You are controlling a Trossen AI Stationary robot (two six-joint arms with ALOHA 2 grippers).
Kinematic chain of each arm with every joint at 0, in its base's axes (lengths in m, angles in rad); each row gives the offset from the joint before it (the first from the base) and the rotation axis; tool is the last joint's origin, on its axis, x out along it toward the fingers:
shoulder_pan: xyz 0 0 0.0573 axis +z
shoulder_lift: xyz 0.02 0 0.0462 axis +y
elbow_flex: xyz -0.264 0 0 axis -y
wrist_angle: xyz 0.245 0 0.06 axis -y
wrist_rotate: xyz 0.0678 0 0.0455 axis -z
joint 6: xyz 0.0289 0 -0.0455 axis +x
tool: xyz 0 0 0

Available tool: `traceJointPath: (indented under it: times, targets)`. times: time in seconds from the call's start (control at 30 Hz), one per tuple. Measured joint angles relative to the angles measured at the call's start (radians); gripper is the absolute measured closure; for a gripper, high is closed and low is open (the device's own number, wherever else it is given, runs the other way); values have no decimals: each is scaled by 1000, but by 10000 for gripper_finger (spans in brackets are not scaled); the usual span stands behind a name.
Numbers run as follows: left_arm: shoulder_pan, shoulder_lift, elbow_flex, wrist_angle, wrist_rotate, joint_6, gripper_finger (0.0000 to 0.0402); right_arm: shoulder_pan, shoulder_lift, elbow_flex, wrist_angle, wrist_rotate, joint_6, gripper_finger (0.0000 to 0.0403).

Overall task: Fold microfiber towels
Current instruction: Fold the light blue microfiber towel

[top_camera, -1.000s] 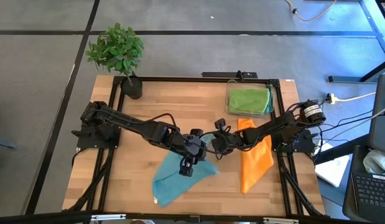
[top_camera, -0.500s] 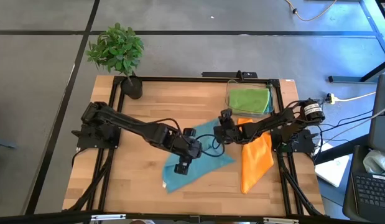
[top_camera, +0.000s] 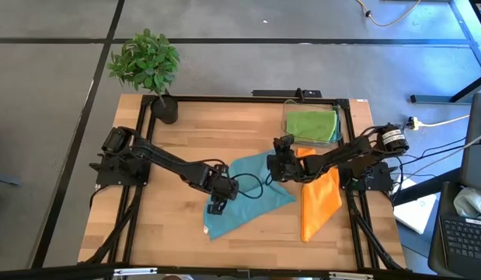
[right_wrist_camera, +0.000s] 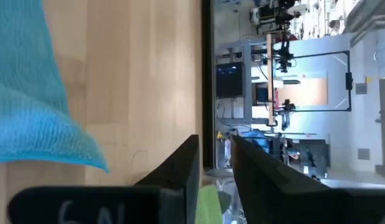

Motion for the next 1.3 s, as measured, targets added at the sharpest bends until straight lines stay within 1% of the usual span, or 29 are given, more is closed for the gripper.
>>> traceJointPath:
  times: [0.1,0.17,0.2,0.27,0.37,0.43,0.47,0.5,0.63,0.73,0.87,1.07,1.13,1.3]
  targets:
    - [19,0,-64,48,-39,-18,308,24,-51,0,-2,-17,22,308]
    - [33,0,-92,53,-87,-26,308,41,-100,0,-5,-99,53,308]
    - [41,0,-100,51,-108,-33,308,48,-128,0,-16,-172,85,308]
    - [55,0,-111,56,-134,-38,308,59,-180,0,-30,-354,183,308]
    - [75,0,-132,92,-138,-32,308,61,-242,0,-44,-687,333,308]
    - [82,0,-147,129,-138,-6,308,61,-258,0,-33,-883,408,308]
    - [86,0,-153,147,-138,11,308,61,-260,0,-28,-952,443,308]
    - [88,0,-157,164,-138,20,308,64,-259,0,-24,-998,479,308]
    - [95,-2,-157,217,-139,74,308,72,-227,0,-37,-1085,599,308]
    - [95,-8,-157,277,-150,142,308,87,-176,0,-37,-1097,667,308]
    - [108,-8,-157,360,-149,172,308,112,-82,0,-28,-1102,746,308]
    - [130,-8,-163,308,-157,149,308,140,33,1,-35,-1097,784,309]
    - [138,-8,-188,301,-160,145,308,146,46,5,-34,-1095,785,309]
    - [170,-13,-272,310,-228,127,308,164,47,5,-47,-1089,782,309]
